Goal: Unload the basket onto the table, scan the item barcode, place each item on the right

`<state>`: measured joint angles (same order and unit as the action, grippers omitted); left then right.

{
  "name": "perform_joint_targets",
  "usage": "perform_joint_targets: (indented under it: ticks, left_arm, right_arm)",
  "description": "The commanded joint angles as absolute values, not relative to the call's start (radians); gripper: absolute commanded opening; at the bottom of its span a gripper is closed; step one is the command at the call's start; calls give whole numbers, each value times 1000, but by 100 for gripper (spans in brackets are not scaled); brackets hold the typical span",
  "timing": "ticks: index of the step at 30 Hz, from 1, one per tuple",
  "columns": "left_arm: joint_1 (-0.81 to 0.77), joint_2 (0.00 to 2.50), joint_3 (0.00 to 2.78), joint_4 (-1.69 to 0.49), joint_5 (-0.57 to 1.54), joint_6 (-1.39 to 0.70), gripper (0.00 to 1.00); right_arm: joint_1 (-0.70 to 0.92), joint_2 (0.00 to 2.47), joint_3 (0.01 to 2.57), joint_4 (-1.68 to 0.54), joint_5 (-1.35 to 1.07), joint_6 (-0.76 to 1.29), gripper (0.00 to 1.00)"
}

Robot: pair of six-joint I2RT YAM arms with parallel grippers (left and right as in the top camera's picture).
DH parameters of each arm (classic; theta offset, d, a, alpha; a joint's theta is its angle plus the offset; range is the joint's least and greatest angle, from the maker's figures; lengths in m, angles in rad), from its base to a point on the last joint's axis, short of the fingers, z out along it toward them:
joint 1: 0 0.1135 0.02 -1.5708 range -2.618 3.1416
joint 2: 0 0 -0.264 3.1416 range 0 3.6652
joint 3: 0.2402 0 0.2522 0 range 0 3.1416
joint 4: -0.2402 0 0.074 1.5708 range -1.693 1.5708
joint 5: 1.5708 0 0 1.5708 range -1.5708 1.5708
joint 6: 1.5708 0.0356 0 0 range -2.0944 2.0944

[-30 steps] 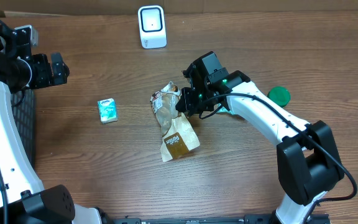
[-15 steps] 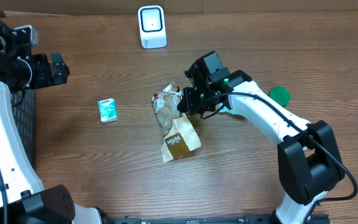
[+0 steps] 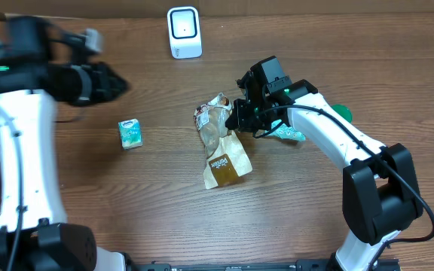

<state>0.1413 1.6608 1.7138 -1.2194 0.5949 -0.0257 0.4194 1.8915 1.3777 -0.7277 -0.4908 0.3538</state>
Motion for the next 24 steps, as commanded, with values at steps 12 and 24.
perform_joint_targets:
  ticks: [12, 24]
  left_arm:
    - [-133, 1797, 1362, -745, 617, -338, 6]
    - [-136, 1900, 1359, -795, 423, -337, 4]
  right_arm:
    - [366, 2005, 1376, -610, -595, 398, 45]
    - [315, 2026, 1376, -683, -571, 324, 50]
